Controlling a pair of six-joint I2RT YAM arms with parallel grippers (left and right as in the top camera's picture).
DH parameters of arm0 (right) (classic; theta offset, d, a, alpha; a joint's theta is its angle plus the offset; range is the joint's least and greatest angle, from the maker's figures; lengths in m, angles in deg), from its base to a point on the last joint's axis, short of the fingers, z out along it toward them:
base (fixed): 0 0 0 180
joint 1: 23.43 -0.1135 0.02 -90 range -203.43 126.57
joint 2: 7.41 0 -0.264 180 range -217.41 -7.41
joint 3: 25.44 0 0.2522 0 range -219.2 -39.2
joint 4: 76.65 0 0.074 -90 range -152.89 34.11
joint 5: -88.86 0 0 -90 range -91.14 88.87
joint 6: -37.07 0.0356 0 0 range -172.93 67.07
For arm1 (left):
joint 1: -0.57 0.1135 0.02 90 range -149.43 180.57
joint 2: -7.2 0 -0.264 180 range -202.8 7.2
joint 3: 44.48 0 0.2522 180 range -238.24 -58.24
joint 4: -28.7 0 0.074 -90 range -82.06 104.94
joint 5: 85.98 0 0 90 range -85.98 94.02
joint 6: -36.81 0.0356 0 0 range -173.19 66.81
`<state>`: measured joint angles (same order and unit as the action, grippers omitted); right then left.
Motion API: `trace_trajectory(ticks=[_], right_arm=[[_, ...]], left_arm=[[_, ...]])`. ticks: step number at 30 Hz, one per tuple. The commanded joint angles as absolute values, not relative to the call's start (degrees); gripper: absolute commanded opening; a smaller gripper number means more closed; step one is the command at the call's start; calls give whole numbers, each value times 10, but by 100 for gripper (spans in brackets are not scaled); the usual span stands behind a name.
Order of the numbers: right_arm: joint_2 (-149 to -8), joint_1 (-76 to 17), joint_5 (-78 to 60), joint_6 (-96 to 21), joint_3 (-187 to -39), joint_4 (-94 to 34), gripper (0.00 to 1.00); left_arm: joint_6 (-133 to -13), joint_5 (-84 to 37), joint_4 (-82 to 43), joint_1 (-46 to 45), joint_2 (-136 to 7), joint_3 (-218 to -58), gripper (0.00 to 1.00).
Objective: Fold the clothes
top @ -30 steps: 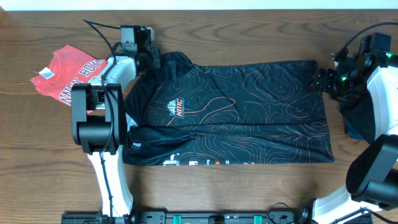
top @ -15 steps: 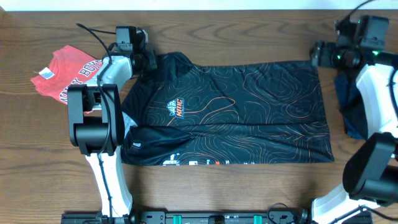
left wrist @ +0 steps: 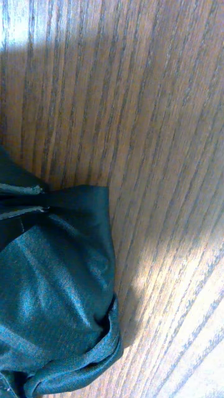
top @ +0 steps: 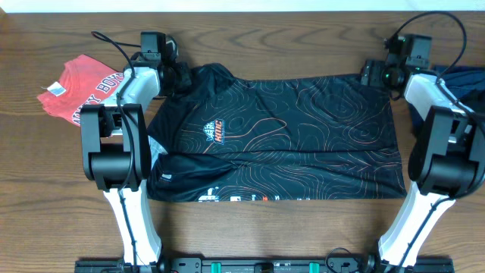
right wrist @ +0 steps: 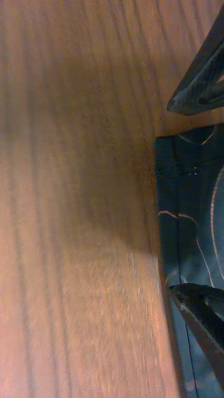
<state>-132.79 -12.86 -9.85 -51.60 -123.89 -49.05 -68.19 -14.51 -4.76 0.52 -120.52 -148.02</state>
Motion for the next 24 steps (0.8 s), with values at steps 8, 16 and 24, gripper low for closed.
trace_trajectory(ticks=[8,16,24], right_arm=[[-1342,-131,-95,-498,-1238,-501,52],[-1342,-131,-73,-486,-1238,-495,1],[-1342,-128,-27,-456,-1239,-479,1]], left_arm=[[-685,-144,-56,8,-1187,-1490,9],[-685,-144,-69,8,-1187,-1490,9],[-685,-144,-76,9,-1174,-1490,6]])
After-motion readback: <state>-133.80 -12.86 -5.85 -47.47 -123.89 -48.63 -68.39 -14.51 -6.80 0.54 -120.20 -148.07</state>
